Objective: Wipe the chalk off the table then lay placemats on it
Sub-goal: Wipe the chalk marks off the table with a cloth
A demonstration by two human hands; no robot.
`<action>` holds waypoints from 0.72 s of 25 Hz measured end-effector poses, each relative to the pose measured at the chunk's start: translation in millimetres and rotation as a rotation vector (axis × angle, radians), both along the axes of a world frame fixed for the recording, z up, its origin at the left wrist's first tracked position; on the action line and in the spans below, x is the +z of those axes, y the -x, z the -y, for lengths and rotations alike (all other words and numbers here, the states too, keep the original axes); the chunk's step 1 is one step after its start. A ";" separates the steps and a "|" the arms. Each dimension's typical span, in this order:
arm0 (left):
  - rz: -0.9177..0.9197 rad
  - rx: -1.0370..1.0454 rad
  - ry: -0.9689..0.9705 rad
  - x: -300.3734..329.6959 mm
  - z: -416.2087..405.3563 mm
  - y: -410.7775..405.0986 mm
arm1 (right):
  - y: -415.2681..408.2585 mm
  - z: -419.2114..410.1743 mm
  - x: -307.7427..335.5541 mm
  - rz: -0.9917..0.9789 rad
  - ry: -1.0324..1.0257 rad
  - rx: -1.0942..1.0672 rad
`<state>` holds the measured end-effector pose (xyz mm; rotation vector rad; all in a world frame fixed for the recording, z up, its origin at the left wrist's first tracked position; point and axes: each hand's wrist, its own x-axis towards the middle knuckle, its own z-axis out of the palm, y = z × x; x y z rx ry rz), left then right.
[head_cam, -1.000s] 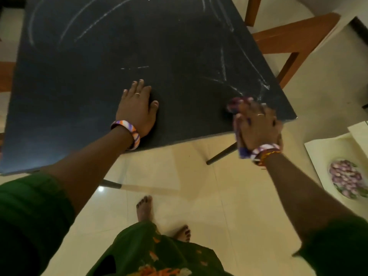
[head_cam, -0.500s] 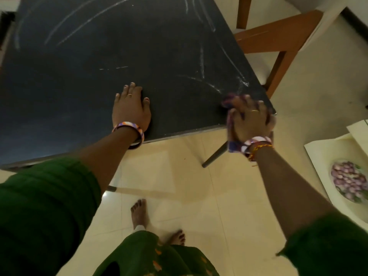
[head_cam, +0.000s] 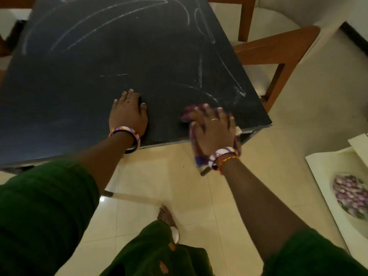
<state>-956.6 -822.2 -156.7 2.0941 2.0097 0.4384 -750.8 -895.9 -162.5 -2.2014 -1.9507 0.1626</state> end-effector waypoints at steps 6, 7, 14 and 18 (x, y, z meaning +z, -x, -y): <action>-0.002 -0.006 0.013 0.6 0.0 -1.5 | -84.1 0.4 8.8 -0.136 -0.028 -0.522; 0.001 -0.007 0.018 0.3 0.5 -1.3 | -67.4 4.3 8.5 -0.105 -0.028 -0.466; 0.035 -0.009 0.014 6.4 -14.3 -11.2 | -60.8 -29.4 9.8 0.037 0.132 -0.220; 0.033 -0.040 -0.005 10.3 -48.2 -31.7 | -82.8 -73.5 18.8 0.002 0.156 -0.359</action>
